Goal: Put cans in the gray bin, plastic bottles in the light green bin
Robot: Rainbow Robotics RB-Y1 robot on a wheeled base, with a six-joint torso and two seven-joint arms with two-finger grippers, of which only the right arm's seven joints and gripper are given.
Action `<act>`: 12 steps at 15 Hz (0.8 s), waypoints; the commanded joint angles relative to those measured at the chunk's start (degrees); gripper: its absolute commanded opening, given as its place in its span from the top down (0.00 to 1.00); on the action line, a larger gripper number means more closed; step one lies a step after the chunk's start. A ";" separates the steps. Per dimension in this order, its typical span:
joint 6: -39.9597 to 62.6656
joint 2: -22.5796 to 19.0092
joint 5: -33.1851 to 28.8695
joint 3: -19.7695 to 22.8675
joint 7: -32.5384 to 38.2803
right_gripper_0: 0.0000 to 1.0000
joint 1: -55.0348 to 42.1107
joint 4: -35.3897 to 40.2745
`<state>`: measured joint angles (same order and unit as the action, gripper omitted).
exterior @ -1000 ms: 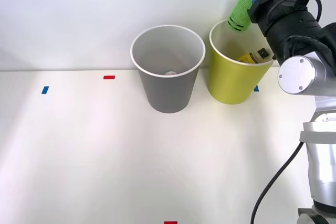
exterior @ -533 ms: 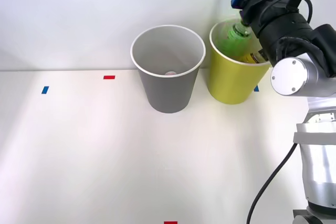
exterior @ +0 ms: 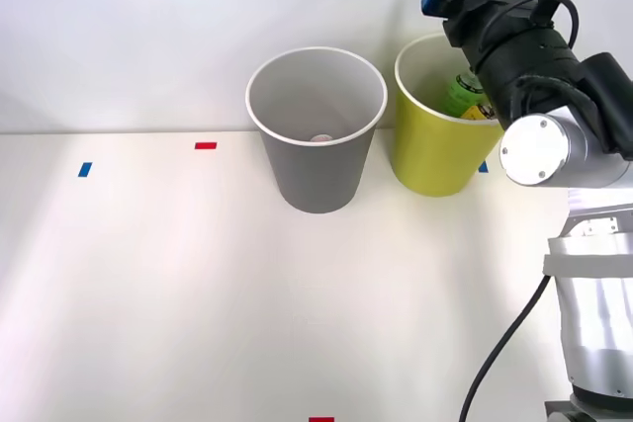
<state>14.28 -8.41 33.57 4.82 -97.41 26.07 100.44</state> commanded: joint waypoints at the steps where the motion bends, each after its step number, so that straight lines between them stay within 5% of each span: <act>1: -9.53 -1.52 5.01 -5.00 -0.33 0.00 -7.26 4.68; 7: -10.68 -1.35 6.51 -6.05 -0.68 0.00 -35.04 29.64; 12: -17.01 -3.63 7.48 -8.08 -0.33 0.00 -52.17 33.68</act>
<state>-1.07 -11.29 40.58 -2.37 -97.80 -23.55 133.56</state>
